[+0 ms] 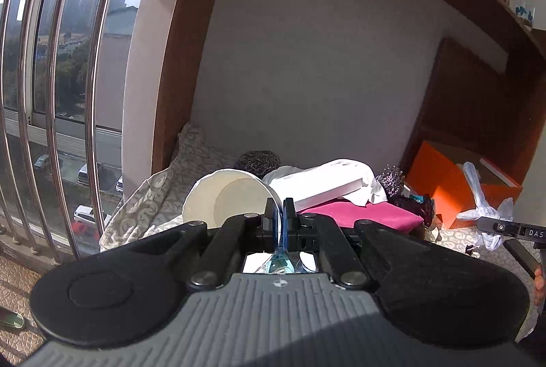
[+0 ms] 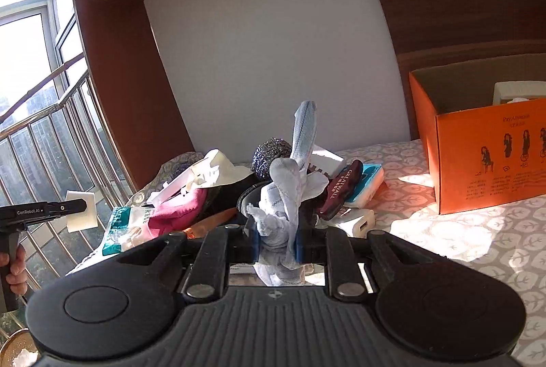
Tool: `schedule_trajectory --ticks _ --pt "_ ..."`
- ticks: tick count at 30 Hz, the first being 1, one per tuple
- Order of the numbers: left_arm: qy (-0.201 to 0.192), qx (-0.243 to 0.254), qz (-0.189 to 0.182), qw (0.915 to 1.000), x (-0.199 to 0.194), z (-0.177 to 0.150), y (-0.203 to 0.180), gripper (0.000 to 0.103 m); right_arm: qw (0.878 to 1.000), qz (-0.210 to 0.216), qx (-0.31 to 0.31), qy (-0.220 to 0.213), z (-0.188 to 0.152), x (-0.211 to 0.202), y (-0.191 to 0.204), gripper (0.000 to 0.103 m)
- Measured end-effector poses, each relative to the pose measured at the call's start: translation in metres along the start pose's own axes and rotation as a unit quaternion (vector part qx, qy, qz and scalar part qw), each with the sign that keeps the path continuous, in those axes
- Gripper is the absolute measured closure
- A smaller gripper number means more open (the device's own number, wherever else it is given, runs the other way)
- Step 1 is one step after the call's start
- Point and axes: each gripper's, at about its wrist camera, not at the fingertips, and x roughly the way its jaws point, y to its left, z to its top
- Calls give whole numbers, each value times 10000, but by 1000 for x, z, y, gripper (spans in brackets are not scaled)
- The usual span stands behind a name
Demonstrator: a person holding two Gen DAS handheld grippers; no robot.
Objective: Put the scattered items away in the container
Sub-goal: 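Grasp the white sock with the right tool while the left tool holds the cup, then carry cup and sock into the orange box and open both tools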
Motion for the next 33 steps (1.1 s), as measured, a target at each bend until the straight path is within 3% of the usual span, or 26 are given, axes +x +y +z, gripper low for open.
schedule_trajectory --ticks 11,15,22,26,33 --pt "-111 759 -1006 9920 53 30 -88 98 9983 -355 -63 -466 15 -50 -18 87" --pt "-53 1020 -1464 9839 80 40 -131 98 9965 -558 16 -614 21 -71 -36 87" --pt "47 1543 -2240 9623 126 63 -209 98 9904 -1121 -157 -791 47 -101 -66 87" --pt "109 1823 -2363 9544 153 75 -245 98 9856 -1426 -204 -885 67 -110 -90 87" --pt "103 2282 -2132 9499 212 73 -301 98 9744 -2020 -227 -958 100 -114 -143 87"
